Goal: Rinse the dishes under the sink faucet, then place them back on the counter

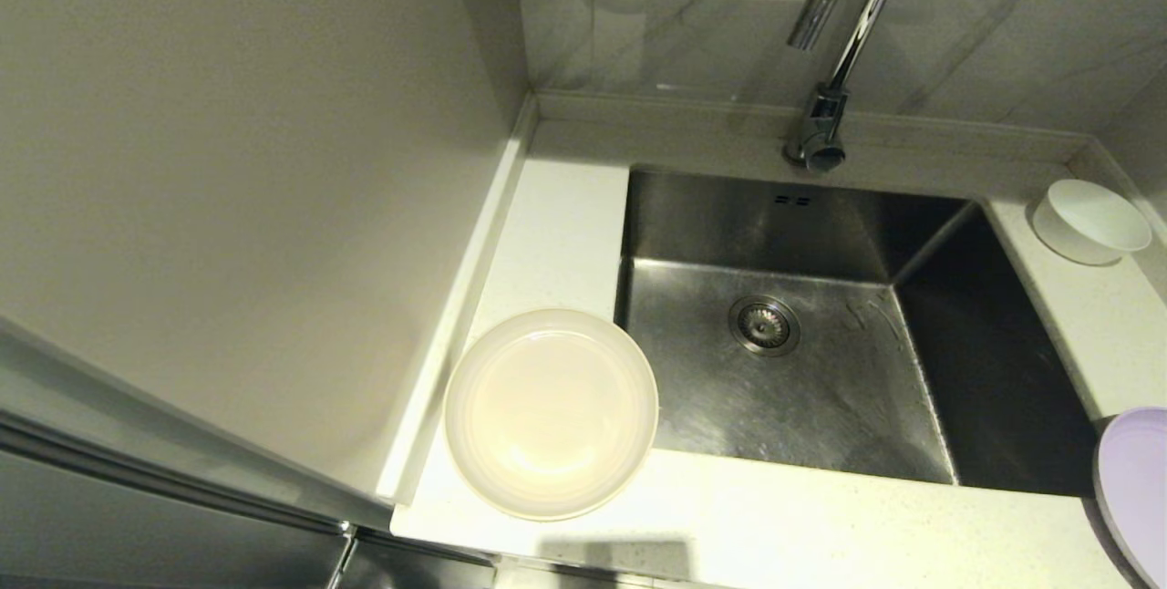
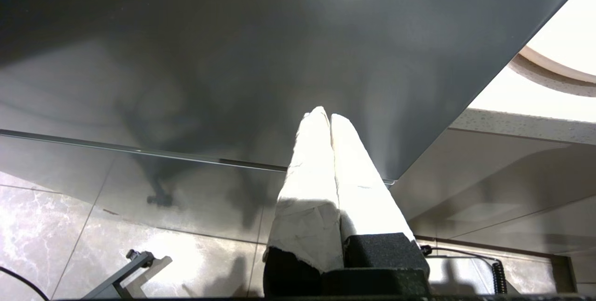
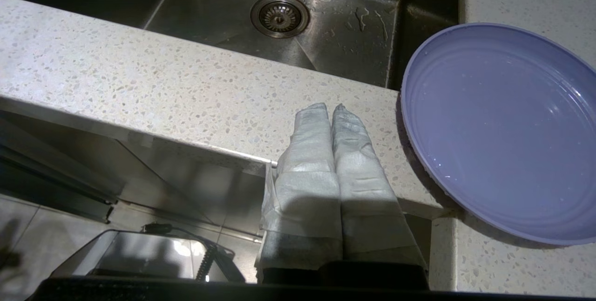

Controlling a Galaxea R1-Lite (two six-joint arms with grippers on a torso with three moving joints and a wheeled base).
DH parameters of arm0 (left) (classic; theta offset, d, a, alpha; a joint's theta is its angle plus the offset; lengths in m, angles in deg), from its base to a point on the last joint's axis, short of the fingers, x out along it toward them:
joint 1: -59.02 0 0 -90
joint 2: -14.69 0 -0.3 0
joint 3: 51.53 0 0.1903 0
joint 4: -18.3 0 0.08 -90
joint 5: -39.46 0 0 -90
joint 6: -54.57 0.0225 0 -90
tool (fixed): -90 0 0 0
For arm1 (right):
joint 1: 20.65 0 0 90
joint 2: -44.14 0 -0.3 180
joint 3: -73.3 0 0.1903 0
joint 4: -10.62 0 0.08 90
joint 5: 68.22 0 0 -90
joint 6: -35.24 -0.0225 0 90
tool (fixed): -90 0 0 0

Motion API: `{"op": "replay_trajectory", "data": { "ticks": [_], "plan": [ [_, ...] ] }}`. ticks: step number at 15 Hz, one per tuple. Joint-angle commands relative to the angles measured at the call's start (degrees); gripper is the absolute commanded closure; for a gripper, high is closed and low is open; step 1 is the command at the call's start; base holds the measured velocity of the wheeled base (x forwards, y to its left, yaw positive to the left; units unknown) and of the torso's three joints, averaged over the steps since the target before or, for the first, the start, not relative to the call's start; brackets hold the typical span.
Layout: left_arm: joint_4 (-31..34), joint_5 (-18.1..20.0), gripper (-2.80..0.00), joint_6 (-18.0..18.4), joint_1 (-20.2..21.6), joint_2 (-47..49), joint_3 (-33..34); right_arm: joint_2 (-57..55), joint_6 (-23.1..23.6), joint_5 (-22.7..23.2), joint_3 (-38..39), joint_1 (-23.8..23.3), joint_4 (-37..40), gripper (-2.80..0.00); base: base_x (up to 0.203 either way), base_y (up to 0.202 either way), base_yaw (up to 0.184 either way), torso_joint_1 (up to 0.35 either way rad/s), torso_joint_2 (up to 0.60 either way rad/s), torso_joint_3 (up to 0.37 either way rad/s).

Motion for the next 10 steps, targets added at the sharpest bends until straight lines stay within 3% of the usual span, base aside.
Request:
{"op": "replay_trajectory", "data": {
  "ticks": [1, 10],
  "plan": [
    [-0.02, -0.01, 0.0, -0.03, 0.0, -0.09, 0.0, -0.16, 0.03, 0.03, 0.0, 0.01, 0.0, 0.0, 0.0, 0.0, 0.0, 0.0, 0.0, 0.0],
    [-0.02, -0.01, 0.0, -0.03, 0.0, -0.09, 0.0, -0.16, -1.38, -0.08, 0.0, 0.01, -0.08, 0.0, 0.0, 0.0, 0.0, 0.0, 0.0, 0.0]
  ]
}}
